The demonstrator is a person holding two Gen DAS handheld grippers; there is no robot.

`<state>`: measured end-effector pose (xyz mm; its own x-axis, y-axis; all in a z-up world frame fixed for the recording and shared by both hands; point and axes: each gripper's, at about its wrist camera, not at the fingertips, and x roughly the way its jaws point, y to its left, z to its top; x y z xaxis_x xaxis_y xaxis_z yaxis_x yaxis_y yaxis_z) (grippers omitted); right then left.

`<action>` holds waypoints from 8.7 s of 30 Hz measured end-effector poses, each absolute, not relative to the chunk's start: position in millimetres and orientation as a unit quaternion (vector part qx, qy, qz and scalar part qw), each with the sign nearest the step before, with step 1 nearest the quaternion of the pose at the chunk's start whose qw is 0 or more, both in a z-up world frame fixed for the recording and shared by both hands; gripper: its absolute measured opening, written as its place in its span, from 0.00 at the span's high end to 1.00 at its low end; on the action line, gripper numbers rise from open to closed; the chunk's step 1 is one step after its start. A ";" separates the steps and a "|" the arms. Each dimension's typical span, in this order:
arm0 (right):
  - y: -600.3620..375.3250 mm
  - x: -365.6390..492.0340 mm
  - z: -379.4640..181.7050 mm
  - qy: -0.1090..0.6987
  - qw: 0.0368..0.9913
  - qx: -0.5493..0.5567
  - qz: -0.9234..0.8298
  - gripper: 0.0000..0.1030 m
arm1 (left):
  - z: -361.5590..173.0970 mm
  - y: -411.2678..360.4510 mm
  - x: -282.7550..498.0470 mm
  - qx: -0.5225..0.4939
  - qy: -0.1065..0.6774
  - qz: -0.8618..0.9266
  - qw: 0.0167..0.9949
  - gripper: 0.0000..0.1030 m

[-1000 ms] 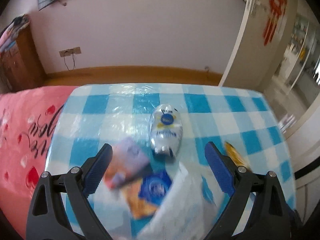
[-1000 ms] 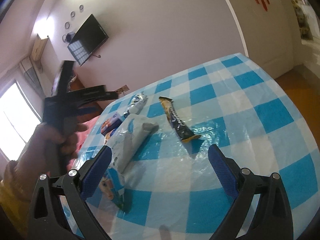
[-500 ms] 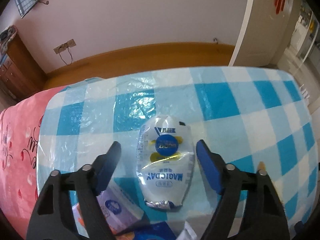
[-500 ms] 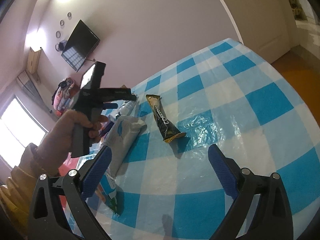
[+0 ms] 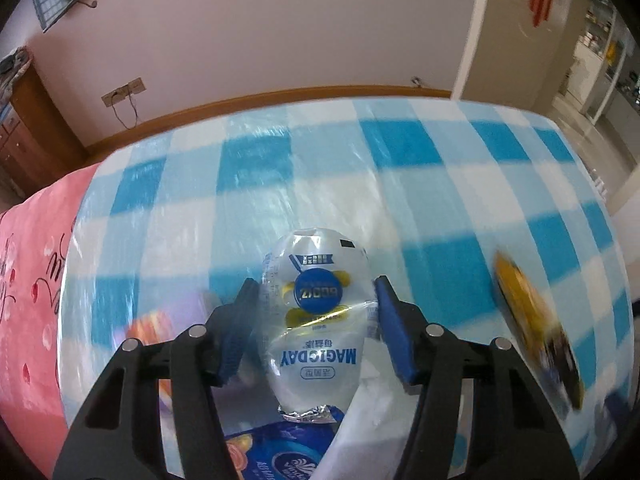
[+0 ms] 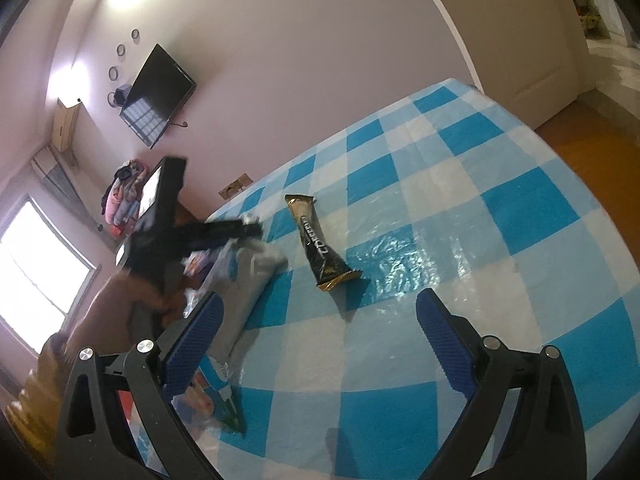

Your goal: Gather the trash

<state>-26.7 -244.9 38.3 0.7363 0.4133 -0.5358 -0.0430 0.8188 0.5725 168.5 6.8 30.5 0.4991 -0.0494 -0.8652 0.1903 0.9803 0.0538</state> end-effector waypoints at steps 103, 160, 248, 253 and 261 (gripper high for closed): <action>-165.2 78.8 30.1 0.424 0.900 0.039 0.093 0.66 | 36.2 128.0 93.0 -0.036 0.434 -0.050 0.899 0.28; -135.4 -37.9 124.4 0.372 0.894 0.150 0.201 0.84 | 107.2 176.3 -66.4 -0.088 0.342 -0.096 0.931 0.28; 40.5 -56.8 156.4 0.343 0.882 0.088 0.310 0.11 | 144.8 311.3 -116.4 -0.131 0.273 0.065 0.951 0.15; 21.3 -60.3 152.1 0.341 0.889 0.092 0.292 0.08 | 142.4 294.0 -113.3 -0.128 0.277 0.046 0.951 0.15; 0.8 -66.5 149.3 0.330 0.900 0.081 0.273 0.08 | 134.1 266.7 -109.8 -0.125 0.286 0.015 0.950 0.15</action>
<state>-66.5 0.8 149.3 0.6338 0.5447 -0.5492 -0.4374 0.8379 0.3263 -109.8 266.7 134.1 0.8356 -0.0424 -0.5476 -0.1011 0.9681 -0.2292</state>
